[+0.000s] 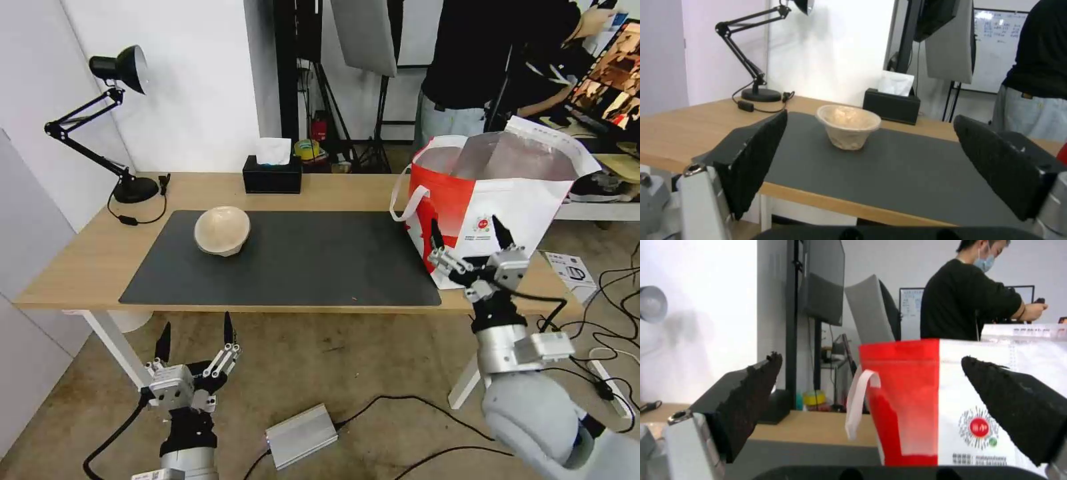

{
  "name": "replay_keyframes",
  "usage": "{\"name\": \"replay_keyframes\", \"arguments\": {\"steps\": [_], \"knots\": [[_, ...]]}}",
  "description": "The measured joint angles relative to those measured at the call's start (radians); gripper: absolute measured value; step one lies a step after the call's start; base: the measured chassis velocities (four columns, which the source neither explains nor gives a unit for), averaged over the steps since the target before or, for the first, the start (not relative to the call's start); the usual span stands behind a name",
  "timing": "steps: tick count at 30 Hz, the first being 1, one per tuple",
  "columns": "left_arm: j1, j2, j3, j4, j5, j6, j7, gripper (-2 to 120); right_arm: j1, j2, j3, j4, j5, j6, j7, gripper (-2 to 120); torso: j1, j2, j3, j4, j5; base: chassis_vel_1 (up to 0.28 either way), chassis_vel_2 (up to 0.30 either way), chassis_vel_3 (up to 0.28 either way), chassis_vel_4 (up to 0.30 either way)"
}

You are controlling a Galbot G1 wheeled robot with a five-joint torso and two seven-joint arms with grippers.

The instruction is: Pick up the trash from the table and place it into the takeout bag.

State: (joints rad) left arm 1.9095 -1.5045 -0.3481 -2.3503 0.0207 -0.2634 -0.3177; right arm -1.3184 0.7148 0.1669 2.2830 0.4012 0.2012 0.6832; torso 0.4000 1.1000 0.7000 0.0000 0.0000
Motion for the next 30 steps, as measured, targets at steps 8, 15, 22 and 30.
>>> {"name": "replay_keyframes", "arguments": {"steps": [8,15,22,30], "knots": [[0.001,-0.005,0.001,0.003,0.003,-0.001,0.000,100,-0.083,0.029,-0.009,0.000,-0.064,0.004,-0.022,100,0.000,0.000,0.000,-0.0001,0.0000,0.000,0.000,0.000,0.000],[0.003,-0.007,0.000,0.004,0.004,-0.005,0.000,100,-0.152,0.029,-0.011,0.000,-0.092,-0.007,-0.038,100,0.000,0.000,0.000,0.0000,0.0000,0.000,0.000,0.000,0.000],[0.004,-0.006,0.001,0.006,0.004,-0.006,0.000,100,-0.239,0.043,-0.015,0.013,-0.100,-0.026,-0.043,100,0.000,0.000,0.000,0.0000,0.0000,0.000,0.000,0.000,0.000],[0.002,-0.006,0.002,0.007,0.004,-0.007,0.000,100,-0.286,0.057,-0.028,0.024,-0.132,-0.048,-0.011,100,0.000,0.000,0.000,0.0000,-0.0001,0.000,0.000,0.000,0.000]]}}
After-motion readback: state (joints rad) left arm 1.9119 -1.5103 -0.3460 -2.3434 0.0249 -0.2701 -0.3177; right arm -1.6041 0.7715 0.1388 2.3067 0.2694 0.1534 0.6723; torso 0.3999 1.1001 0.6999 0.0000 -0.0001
